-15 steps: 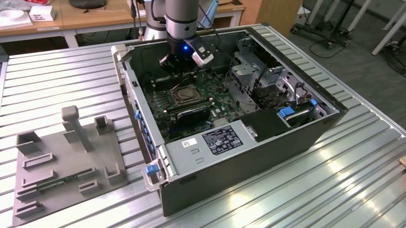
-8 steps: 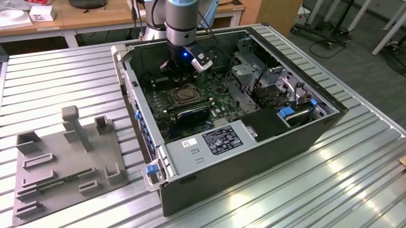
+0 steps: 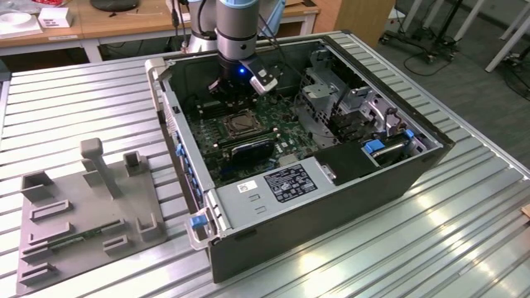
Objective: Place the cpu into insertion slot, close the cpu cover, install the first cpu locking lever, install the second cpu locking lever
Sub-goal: 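Install the first cpu locking lever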
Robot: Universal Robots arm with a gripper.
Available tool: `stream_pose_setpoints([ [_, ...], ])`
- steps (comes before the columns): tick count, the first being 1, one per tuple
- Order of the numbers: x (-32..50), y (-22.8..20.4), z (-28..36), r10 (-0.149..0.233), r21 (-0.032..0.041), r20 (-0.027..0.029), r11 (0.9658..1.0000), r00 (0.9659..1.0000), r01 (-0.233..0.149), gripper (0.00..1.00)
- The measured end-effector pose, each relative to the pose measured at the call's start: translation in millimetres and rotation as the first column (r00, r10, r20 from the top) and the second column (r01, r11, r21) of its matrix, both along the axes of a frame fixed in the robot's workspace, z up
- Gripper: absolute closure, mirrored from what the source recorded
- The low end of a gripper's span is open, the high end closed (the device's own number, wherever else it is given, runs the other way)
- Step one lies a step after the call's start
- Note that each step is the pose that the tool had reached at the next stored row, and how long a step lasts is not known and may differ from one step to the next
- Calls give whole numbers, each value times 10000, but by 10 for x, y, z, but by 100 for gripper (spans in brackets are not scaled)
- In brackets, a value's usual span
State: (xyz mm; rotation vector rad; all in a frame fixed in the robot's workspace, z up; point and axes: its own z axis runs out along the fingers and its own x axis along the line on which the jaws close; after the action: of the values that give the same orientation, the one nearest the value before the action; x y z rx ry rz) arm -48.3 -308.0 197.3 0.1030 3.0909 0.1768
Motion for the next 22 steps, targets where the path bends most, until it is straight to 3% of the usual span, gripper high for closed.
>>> stream_pose_setpoints([
  [18,59,0,3,0,-2,-1,10000,10000,0,89],
  [22,58,0,43,0,-1,-1,10000,10000,0,89],
])
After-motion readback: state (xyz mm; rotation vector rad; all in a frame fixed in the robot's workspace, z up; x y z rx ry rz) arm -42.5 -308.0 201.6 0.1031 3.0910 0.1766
